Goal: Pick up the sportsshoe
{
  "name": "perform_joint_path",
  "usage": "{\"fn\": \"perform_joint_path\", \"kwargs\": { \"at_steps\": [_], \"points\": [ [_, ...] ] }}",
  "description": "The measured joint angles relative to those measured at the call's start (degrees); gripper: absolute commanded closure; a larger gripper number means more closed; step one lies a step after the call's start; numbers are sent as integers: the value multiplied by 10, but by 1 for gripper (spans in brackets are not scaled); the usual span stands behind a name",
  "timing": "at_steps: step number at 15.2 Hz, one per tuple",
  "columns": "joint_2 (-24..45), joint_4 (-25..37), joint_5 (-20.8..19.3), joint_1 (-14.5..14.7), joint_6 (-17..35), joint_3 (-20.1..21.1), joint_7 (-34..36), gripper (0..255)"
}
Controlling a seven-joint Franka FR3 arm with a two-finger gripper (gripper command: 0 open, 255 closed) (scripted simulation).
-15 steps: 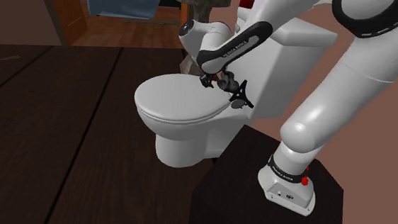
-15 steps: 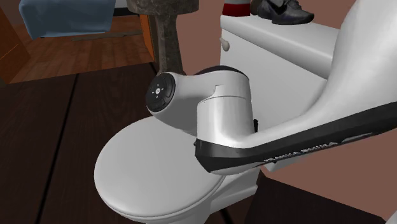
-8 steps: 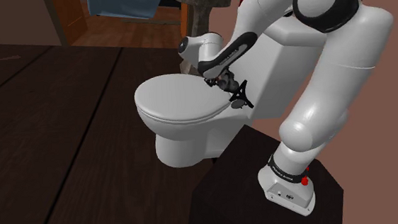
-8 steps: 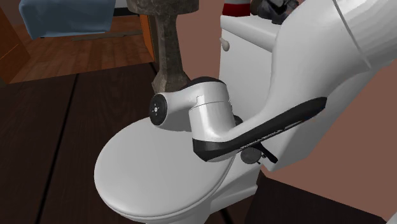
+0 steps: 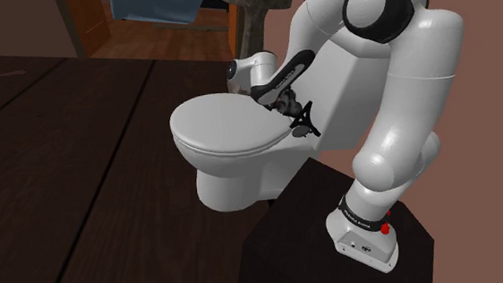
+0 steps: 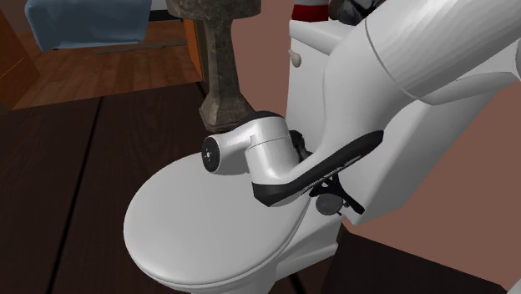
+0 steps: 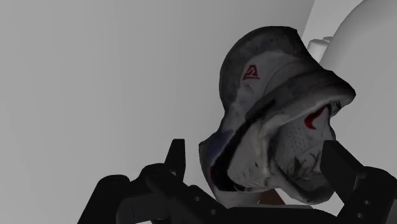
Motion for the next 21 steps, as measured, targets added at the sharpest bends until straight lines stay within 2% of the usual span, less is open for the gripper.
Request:
{"fn": "perform_joint_path", "kwargs": {
  "at_steps": [3, 4, 14, 21],
  "points": [
    [16, 1, -7, 1, 6, -2, 15, 0],
    [19, 1, -8, 1, 7, -2, 17, 255],
    [21, 1, -10, 1, 8, -2, 20, 255],
    [-15, 0, 7, 0, -7, 2, -13, 255]
  ]
}}
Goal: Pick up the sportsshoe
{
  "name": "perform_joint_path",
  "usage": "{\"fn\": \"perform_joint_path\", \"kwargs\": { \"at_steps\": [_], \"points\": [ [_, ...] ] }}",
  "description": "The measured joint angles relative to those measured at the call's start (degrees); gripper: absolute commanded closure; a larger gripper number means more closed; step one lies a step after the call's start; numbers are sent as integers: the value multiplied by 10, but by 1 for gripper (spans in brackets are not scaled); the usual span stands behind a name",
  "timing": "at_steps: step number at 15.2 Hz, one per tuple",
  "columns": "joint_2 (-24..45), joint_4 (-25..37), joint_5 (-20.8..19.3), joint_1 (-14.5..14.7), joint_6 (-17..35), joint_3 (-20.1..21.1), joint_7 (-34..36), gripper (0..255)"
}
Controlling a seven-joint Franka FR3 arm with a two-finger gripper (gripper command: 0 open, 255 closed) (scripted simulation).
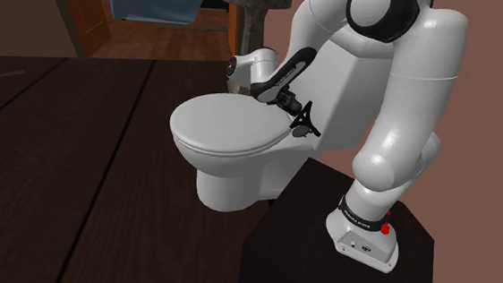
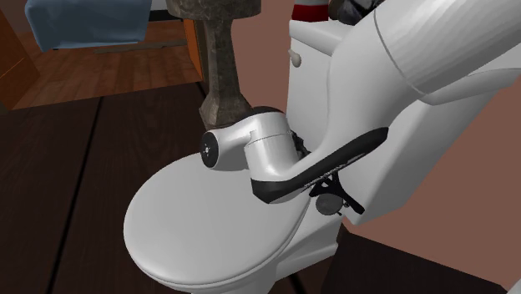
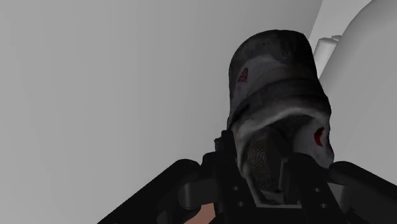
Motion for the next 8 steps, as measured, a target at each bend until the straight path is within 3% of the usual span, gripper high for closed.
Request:
{"fn": "perform_joint_path", "kwargs": {
  "at_steps": [8],
  "points": [
    [-42, 4, 17, -1, -19, 3, -43, 255]
  ]
}}
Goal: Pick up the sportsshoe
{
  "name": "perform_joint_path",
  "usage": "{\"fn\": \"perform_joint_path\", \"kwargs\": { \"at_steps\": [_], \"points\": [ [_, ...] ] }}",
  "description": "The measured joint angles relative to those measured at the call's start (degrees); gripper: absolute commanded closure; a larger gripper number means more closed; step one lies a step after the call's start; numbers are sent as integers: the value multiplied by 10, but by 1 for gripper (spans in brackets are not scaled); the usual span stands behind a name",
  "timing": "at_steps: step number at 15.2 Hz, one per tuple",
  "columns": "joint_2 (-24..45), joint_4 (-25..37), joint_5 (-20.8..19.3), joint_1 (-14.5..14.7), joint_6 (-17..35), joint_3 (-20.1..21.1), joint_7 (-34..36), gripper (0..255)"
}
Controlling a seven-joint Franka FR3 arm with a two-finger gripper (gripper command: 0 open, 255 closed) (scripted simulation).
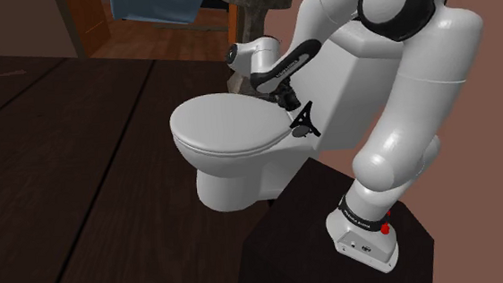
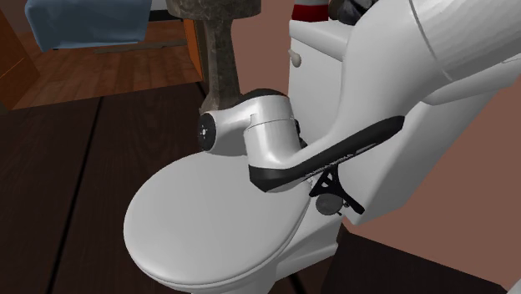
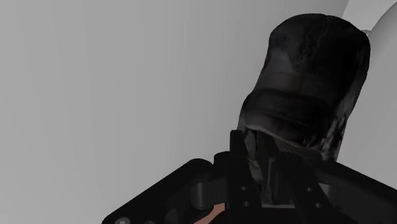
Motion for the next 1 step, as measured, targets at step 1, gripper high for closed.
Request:
{"fn": "perform_joint_path", "kwargs": {
  "at_steps": [1],
  "points": [
    [-3, 1, 1, 0, -1, 0, -3, 255]
  ]
}}
